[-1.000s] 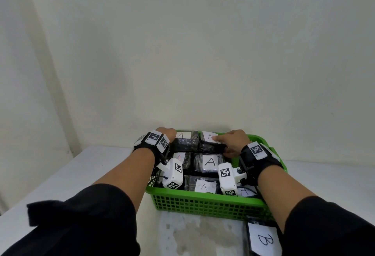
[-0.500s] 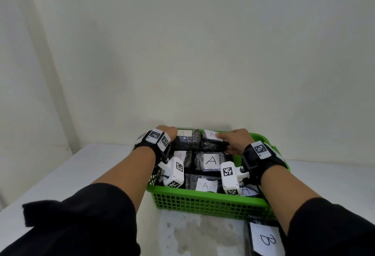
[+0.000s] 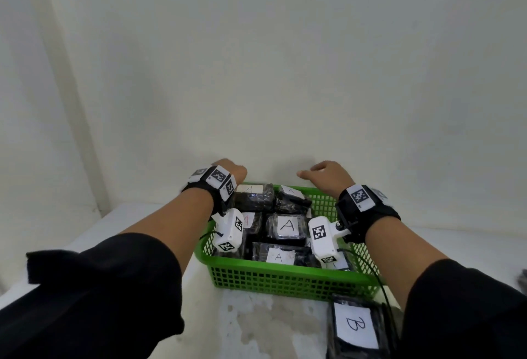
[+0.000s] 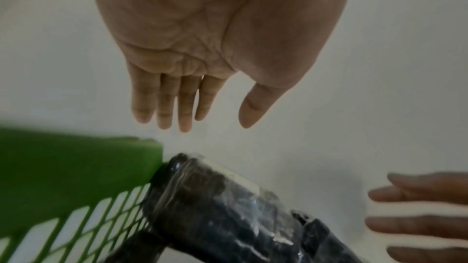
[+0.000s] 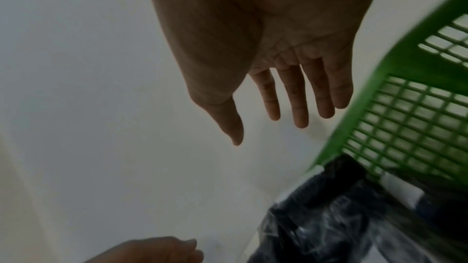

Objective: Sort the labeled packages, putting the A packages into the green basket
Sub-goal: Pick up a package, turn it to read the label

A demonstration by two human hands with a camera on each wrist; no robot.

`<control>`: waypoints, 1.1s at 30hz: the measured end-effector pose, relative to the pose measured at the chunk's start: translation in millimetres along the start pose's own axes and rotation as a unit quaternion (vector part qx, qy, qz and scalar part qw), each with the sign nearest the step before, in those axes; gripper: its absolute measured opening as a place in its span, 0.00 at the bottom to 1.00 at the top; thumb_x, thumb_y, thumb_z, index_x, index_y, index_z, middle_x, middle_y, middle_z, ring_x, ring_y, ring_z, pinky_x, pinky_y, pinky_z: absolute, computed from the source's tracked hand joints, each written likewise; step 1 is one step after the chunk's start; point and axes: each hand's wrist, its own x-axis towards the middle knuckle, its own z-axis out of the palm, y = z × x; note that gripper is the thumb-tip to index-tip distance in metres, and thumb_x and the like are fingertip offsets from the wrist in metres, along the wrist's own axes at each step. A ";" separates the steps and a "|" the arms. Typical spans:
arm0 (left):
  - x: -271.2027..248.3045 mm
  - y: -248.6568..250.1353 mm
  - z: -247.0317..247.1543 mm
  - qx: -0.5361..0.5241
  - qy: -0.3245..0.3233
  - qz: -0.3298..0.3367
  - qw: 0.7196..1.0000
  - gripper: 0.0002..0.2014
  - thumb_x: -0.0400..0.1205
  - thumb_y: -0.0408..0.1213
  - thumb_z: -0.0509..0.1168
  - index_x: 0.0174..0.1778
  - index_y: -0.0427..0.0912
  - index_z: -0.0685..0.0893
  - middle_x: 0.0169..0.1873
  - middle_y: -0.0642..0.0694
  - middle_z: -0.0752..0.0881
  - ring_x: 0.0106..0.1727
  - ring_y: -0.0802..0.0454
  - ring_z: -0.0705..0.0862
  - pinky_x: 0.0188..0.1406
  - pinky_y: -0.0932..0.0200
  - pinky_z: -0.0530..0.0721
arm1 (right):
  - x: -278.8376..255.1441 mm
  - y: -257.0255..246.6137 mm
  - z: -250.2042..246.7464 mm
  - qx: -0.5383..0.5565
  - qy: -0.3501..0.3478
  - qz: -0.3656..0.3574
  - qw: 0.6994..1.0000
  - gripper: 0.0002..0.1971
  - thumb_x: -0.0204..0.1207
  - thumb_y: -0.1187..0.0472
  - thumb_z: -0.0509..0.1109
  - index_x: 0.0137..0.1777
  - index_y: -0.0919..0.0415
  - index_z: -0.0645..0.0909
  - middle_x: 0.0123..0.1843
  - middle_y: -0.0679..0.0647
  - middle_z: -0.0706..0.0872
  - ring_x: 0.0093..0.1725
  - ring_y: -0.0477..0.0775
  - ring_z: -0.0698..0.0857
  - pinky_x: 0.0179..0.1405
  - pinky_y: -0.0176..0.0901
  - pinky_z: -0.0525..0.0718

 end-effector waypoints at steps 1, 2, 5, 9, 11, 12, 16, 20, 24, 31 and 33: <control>-4.4 5.1 -5.2 -0.018 0.021 -0.002 1.000 0.19 0.85 0.38 0.61 0.27 0.43 0.65 0.28 0.49 0.68 0.27 0.54 0.65 0.26 0.63 0.64 | -5.6 -7.1 -7.2 -0.010 0.001 -0.014 1.000 0.30 0.79 0.43 0.77 0.73 0.61 0.81 0.73 0.58 0.84 0.72 0.61 0.83 0.72 0.54 0.80; -6.6 8.9 -8.6 -0.038 0.038 0.001 0.999 0.19 0.84 0.40 0.61 0.28 0.44 0.64 0.28 0.50 0.67 0.27 0.55 0.64 0.26 0.64 0.62 | -10.7 -13.9 -13.4 -0.021 0.002 -0.028 0.999 0.31 0.79 0.41 0.76 0.76 0.59 0.80 0.76 0.57 0.83 0.74 0.61 0.82 0.73 0.54 0.79; -26.4 27.3 -23.4 -0.069 0.045 0.025 0.996 0.11 0.83 0.46 0.62 0.39 0.45 0.77 0.39 0.49 0.78 0.35 0.54 0.73 0.35 0.63 0.70 | -33.3 -29.0 -33.4 -0.055 -0.003 -0.065 0.996 0.36 0.79 0.37 0.74 0.81 0.54 0.75 0.80 0.56 0.80 0.76 0.60 0.81 0.75 0.55 0.78; -66.2 49.9 -33.2 -0.013 0.045 0.127 0.991 0.33 0.85 0.52 0.62 0.84 0.40 0.65 0.81 0.43 0.70 0.81 0.44 0.70 0.77 0.52 0.69 | -72.8 -33.6 -52.0 -0.098 -0.001 -0.088 0.991 0.40 0.79 0.35 0.73 0.86 0.52 0.68 0.84 0.55 0.76 0.80 0.60 0.78 0.75 0.54 0.77; -89.9 60.0 -32.5 -0.001 0.050 0.166 0.985 0.34 0.85 0.53 0.61 0.85 0.41 0.63 0.83 0.44 0.67 0.83 0.45 0.67 0.80 0.52 0.66 | -93.4 -28.9 -57.3 -0.127 0.001 -0.095 0.987 0.41 0.79 0.35 0.72 0.87 0.52 0.66 0.86 0.56 0.74 0.82 0.60 0.76 0.75 0.53 0.75; -101.9 63.8 -31.4 -0.001 0.051 0.183 0.982 0.34 0.85 0.53 0.61 0.85 0.41 0.62 0.83 0.44 0.67 0.83 0.45 0.66 0.81 0.52 0.65 | -102.7 -25.1 -59.4 -0.139 0.003 -0.098 0.985 0.41 0.79 0.36 0.72 0.88 0.53 0.65 0.86 0.56 0.73 0.82 0.60 0.75 0.76 0.53 0.75; -151.7 71.7 -19.4 0.001 0.024 0.222 0.975 0.35 0.85 0.53 0.62 0.86 0.42 0.60 0.84 0.45 0.64 0.85 0.47 0.63 0.82 0.53 0.61 | -139.3 -8.3 -69.0 -0.158 0.000 -0.105 0.982 0.43 0.79 0.37 0.73 0.89 0.54 0.63 0.87 0.56 0.71 0.85 0.59 0.72 0.80 0.54 0.73; -194.9 72.3 -1.5 -0.001 0.001 0.238 0.971 0.35 0.85 0.54 0.63 0.86 0.43 0.62 0.84 0.44 0.65 0.84 0.46 0.65 0.81 0.52 0.63 | -174.8 6.3 -78.7 -0.157 -0.006 -0.106 0.982 0.42 0.80 0.43 0.75 0.89 0.52 0.62 0.88 0.55 0.70 0.87 0.59 0.69 0.83 0.56 0.71; -233.7 71.8 16.5 -0.029 -0.012 0.264 0.964 0.31 0.84 0.50 0.65 0.82 0.42 0.68 0.79 0.43 0.73 0.79 0.46 0.72 0.78 0.53 0.69 | -210.6 19.0 -83.4 -0.146 -0.009 -0.109 0.983 0.37 0.79 0.53 0.75 0.87 0.58 0.68 0.83 0.57 0.77 0.82 0.59 0.75 0.76 0.46 0.74; -276.9 83.5 41.6 -0.040 -0.042 0.306 0.950 0.32 0.83 0.48 0.67 0.82 0.42 0.68 0.76 0.44 0.75 0.76 0.47 0.74 0.75 0.57 0.71 | -253.3 49.7 -87.4 -0.124 -0.043 -0.090 0.987 0.25 0.78 0.60 0.76 0.76 0.59 0.80 0.70 0.56 0.87 0.71 0.58 0.85 0.64 0.44 0.80; -283.0 86.8 51.8 -0.026 -0.046 0.304 0.951 0.32 0.83 0.50 0.66 0.82 0.43 0.68 0.77 0.44 0.74 0.76 0.47 0.74 0.76 0.54 0.72 | -257.0 63.8 -86.2 -0.142 -0.057 -0.067 0.986 0.35 0.77 0.55 0.77 0.84 0.54 0.72 0.80 0.55 0.80 0.79 0.56 0.78 0.73 0.45 0.76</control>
